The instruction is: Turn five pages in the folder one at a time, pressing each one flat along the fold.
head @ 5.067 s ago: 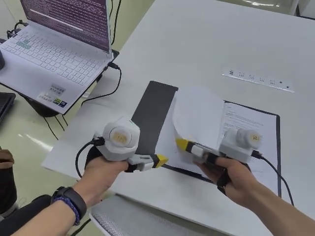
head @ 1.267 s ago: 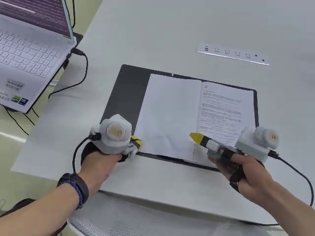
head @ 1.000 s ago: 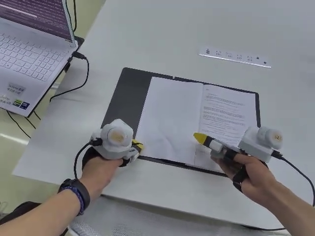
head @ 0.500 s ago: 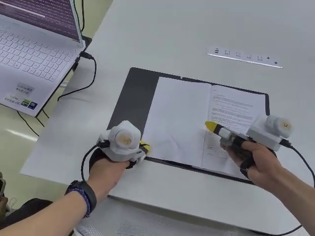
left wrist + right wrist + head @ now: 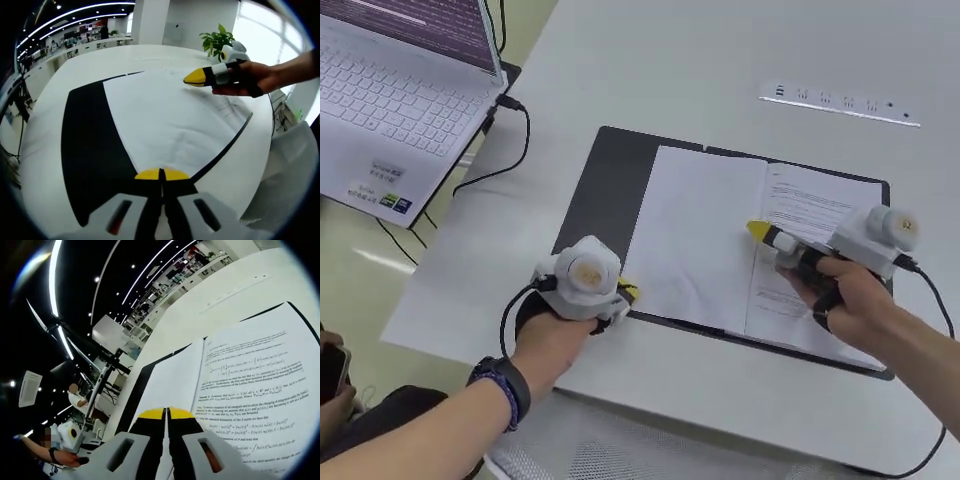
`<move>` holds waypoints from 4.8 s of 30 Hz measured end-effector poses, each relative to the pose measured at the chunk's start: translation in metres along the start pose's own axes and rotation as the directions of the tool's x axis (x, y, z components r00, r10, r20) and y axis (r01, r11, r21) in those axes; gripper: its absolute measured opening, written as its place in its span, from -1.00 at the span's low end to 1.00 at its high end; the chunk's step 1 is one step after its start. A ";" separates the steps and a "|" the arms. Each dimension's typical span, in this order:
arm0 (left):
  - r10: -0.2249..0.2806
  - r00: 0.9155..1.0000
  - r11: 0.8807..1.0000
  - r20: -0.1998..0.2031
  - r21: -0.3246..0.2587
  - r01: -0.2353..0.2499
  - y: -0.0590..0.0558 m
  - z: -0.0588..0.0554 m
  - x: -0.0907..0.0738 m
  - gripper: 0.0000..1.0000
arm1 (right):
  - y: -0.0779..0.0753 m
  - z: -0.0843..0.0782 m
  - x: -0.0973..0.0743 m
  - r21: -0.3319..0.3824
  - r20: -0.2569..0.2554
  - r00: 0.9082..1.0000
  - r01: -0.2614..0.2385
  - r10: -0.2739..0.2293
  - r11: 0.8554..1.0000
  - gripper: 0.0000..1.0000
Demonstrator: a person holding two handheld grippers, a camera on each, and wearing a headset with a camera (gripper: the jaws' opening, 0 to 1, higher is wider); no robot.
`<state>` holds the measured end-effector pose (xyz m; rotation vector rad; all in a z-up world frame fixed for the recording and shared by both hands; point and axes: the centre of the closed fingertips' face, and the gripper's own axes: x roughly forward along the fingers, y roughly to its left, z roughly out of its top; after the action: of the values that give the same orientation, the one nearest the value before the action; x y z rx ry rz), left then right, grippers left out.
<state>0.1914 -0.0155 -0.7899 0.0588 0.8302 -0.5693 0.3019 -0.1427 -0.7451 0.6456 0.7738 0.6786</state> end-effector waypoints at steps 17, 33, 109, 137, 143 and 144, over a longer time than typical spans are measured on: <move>-0.011 1.000 1.000 -0.002 -0.008 0.010 0.000 0.000 0.002 -1.00 | -0.006 0.003 0.001 0.031 0.002 1.000 0.025 -0.025 0.999 -1.00; -0.008 1.000 1.000 0.000 -0.014 0.008 -0.001 0.001 0.001 -1.00 | -0.018 0.024 0.017 0.036 0.038 0.998 0.047 -0.049 0.998 -1.00; -0.025 1.000 0.998 0.007 -0.061 0.025 -0.001 0.002 0.002 -1.00 | -0.041 0.059 0.051 0.010 0.151 0.986 0.066 -0.067 0.998 -1.00; -0.036 0.998 0.998 0.045 -0.045 0.038 -0.001 0.001 0.001 -1.00 | -0.030 0.022 0.016 -0.001 0.115 0.992 0.051 -0.051 0.999 -1.00; -0.049 0.998 0.998 0.047 -0.041 0.051 -0.001 0.001 0.001 -1.00 | -0.023 0.008 0.005 0.014 0.126 0.991 0.049 -0.051 0.999 -1.00; -0.052 0.997 0.997 0.051 -0.052 0.055 -0.001 0.001 0.001 -1.00 | -0.022 0.006 0.003 0.013 0.128 0.990 0.050 -0.052 0.999 -1.00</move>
<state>0.1923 -0.0171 -0.7899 -0.0260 0.8001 -0.5962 0.3152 -0.1553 -0.7592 0.6700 0.6728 0.5810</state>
